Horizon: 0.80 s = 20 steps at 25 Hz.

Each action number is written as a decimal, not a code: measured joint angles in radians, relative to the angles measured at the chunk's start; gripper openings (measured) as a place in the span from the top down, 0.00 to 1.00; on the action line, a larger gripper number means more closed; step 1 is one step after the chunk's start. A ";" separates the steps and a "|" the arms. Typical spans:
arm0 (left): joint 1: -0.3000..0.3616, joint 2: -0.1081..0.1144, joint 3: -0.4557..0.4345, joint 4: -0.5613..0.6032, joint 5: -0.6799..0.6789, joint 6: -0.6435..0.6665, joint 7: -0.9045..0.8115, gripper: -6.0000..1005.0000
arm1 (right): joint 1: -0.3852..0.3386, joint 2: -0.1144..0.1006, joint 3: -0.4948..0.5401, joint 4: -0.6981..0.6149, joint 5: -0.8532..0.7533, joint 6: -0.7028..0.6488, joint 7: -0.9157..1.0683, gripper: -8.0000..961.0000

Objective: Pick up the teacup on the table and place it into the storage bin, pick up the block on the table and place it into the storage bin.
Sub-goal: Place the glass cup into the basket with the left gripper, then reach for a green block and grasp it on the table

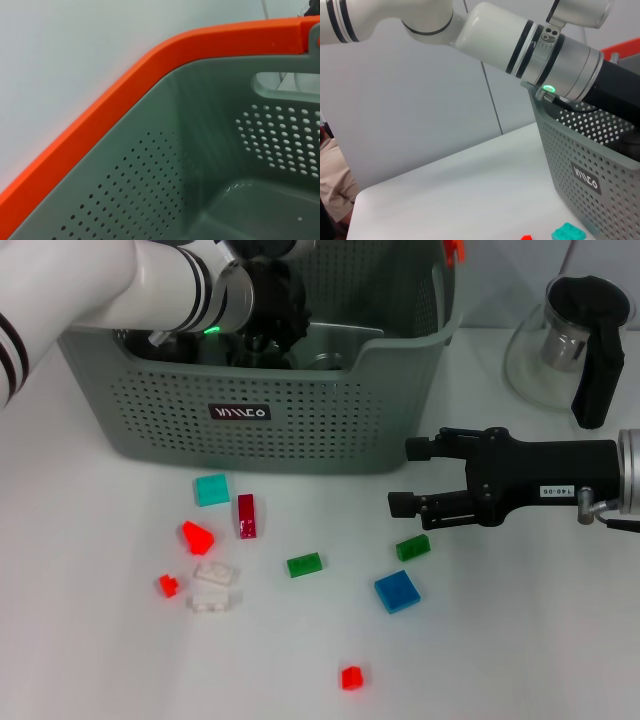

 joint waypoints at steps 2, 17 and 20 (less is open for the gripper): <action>0.001 0.000 0.000 0.003 0.000 0.002 -0.001 0.80 | 0.000 0.000 0.000 0.000 0.000 0.001 0.000 0.02; 0.012 -0.001 -0.008 0.040 0.000 0.006 -0.016 0.53 | -0.002 0.000 0.000 0.000 0.001 0.000 -0.003 0.02; 0.013 0.005 -0.007 0.069 0.017 0.026 -0.051 0.41 | -0.002 0.000 0.000 0.000 0.002 0.000 -0.003 0.02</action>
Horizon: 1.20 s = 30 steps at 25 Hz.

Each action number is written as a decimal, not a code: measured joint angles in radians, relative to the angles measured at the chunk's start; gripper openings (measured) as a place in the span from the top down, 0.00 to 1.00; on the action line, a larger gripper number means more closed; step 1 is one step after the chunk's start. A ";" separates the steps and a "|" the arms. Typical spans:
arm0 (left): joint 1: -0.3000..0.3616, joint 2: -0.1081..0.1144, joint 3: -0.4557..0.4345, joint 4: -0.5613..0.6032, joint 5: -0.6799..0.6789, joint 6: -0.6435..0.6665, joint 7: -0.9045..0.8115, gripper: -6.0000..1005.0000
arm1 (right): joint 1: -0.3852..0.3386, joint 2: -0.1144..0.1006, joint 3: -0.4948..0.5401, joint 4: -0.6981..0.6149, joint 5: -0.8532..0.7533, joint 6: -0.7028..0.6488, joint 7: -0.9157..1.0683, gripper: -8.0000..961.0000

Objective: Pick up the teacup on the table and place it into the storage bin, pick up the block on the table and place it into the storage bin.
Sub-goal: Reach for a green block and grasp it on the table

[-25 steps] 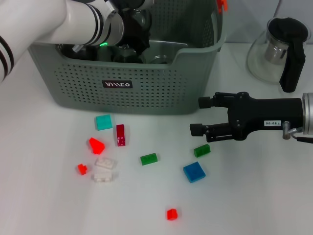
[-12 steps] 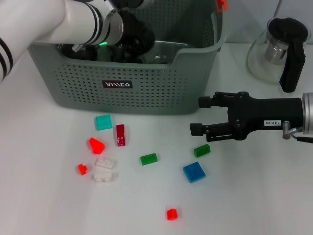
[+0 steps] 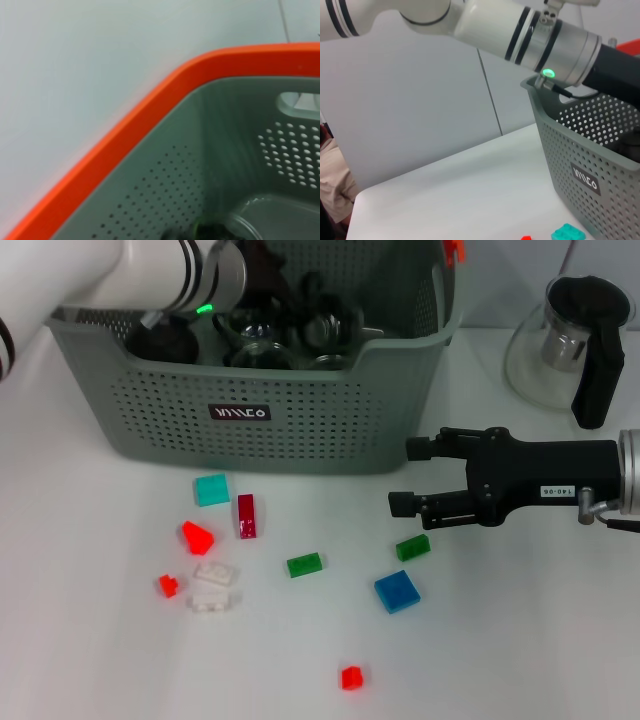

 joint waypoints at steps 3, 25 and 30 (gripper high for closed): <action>0.005 0.003 -0.003 0.056 0.047 0.041 -0.047 0.37 | 0.000 0.000 0.000 0.000 0.001 0.000 -0.001 0.02; 0.308 0.023 -0.338 0.776 -0.442 1.064 -0.048 0.34 | -0.003 -0.031 -0.007 -0.005 -0.006 -0.072 -0.038 0.02; 0.369 0.014 -0.389 0.769 -0.526 1.252 0.044 0.34 | -0.004 -0.044 -0.008 -0.007 -0.007 -0.102 -0.044 0.02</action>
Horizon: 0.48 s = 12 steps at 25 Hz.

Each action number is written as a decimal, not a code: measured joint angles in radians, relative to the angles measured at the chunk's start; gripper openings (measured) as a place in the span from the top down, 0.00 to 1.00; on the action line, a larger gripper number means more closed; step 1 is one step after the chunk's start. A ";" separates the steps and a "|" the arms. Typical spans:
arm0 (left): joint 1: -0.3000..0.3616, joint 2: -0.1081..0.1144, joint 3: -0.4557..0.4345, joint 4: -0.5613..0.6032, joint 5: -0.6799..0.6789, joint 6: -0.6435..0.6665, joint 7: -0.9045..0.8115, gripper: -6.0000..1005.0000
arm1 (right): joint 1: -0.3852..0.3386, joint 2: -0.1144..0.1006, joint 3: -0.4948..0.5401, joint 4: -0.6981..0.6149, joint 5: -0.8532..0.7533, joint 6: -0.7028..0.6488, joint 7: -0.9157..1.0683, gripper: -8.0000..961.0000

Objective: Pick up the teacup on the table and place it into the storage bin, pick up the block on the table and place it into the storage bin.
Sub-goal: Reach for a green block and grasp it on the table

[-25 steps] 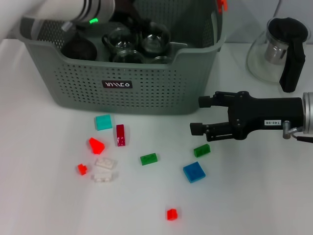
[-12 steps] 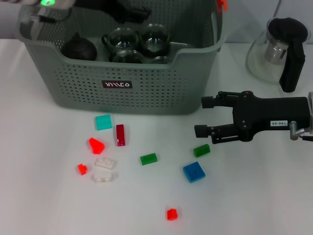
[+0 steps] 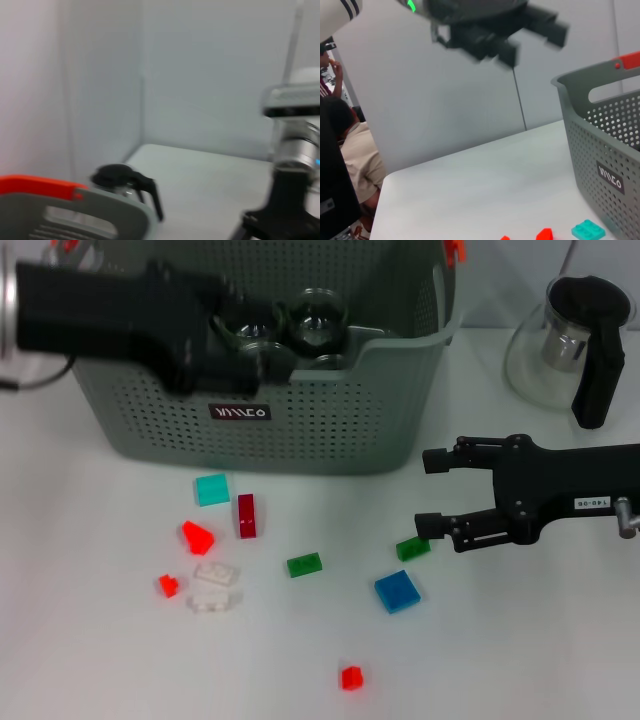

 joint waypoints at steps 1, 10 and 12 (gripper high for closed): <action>0.010 -0.003 0.000 -0.001 -0.003 0.017 0.016 0.34 | 0.000 -0.003 0.000 -0.001 -0.001 -0.005 0.001 0.02; 0.123 -0.043 0.021 -0.062 -0.018 0.091 0.181 0.35 | -0.008 -0.041 -0.002 -0.007 -0.035 -0.028 0.014 0.02; 0.128 -0.040 0.002 -0.124 -0.017 0.091 0.200 0.35 | -0.007 -0.044 0.001 -0.013 -0.055 -0.029 0.015 0.02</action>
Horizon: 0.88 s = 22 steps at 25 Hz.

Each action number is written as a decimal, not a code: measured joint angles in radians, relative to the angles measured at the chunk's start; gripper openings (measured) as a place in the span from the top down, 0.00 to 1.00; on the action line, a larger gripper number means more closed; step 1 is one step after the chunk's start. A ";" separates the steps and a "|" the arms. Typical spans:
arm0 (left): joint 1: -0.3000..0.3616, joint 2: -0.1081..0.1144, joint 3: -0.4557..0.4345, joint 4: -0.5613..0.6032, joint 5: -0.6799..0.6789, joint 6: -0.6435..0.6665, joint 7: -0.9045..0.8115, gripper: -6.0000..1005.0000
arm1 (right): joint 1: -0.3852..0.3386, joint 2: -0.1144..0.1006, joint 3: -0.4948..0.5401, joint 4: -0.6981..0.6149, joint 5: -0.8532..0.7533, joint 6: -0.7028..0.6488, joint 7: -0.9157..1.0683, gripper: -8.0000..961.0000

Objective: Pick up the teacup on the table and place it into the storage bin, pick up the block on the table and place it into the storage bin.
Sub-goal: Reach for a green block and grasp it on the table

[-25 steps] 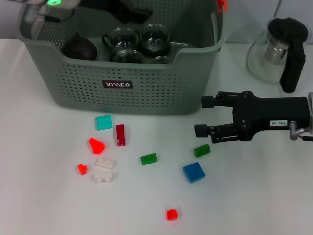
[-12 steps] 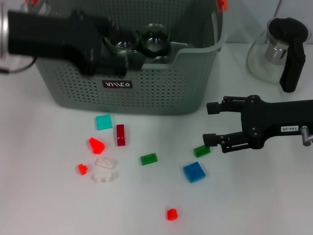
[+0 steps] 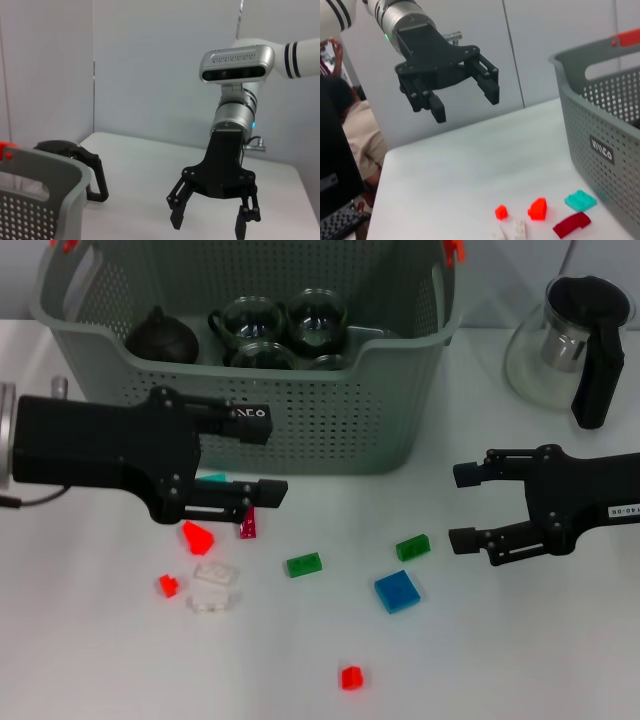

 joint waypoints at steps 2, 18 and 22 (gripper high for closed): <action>0.002 0.001 -0.020 -0.053 0.000 -0.002 0.027 0.35 | 0.000 -0.001 0.003 -0.013 -0.015 0.000 0.000 0.02; 0.014 -0.001 -0.055 -0.175 0.062 -0.061 0.133 0.34 | 0.034 0.027 0.001 -0.180 -0.190 0.007 0.168 0.02; 0.013 0.000 -0.052 -0.175 0.098 -0.053 0.153 0.34 | 0.081 0.045 -0.025 -0.216 -0.311 0.010 0.242 0.02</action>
